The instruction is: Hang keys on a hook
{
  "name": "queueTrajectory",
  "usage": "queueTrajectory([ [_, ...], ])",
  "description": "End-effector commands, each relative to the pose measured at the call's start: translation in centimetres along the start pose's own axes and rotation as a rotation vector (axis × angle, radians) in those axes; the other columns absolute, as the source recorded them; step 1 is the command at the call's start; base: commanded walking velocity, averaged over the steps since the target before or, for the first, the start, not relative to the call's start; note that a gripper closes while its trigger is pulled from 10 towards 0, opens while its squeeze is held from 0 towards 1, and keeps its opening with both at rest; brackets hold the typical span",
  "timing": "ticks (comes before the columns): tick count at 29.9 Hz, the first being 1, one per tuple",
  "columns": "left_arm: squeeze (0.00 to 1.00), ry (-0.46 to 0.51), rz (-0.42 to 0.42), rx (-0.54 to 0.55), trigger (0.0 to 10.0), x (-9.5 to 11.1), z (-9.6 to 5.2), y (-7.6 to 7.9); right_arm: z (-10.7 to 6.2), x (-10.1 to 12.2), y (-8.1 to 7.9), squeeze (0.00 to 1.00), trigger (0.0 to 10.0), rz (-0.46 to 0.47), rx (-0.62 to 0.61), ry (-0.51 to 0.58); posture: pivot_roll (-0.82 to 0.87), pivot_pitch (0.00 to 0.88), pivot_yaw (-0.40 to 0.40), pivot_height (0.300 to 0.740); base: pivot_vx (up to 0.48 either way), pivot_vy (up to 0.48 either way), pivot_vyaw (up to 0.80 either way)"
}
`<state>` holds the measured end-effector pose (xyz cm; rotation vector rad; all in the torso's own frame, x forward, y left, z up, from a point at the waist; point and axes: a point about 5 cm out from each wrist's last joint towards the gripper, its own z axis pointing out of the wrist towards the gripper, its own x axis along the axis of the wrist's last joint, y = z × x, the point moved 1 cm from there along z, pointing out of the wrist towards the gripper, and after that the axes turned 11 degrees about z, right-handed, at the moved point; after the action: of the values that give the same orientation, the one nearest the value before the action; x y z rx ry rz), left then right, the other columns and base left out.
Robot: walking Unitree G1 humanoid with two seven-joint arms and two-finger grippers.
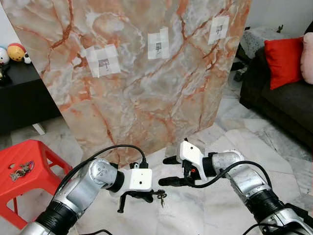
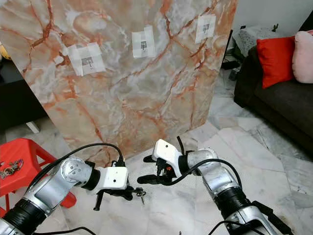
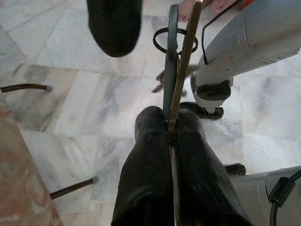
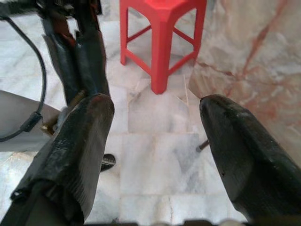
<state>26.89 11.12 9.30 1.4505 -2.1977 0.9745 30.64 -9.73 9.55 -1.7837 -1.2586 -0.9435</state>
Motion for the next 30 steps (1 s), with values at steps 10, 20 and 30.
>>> queueTrajectory([
  [10,0.00,0.013,0.021,-0.014,10.0,0.56,0.21,-0.04,-0.07,0.57,-0.33,0.00,10.0,0.014,0.039,0.049,0.02,0.070,-0.013,0.740,0.000,0.000,0.00],
  [20,0.00,0.020,0.025,-0.015,10.0,0.86,0.23,-0.16,0.18,0.47,-0.56,0.00,10.0,0.072,0.071,0.082,0.03,0.071,-0.011,0.740,0.000,0.000,0.00],
  [30,0.00,0.027,0.032,-0.009,10.0,1.11,0.26,-0.48,0.32,0.14,-0.64,0.00,10.0,0.131,0.091,0.085,0.03,0.071,-0.011,0.740,0.000,0.000,0.00],
])
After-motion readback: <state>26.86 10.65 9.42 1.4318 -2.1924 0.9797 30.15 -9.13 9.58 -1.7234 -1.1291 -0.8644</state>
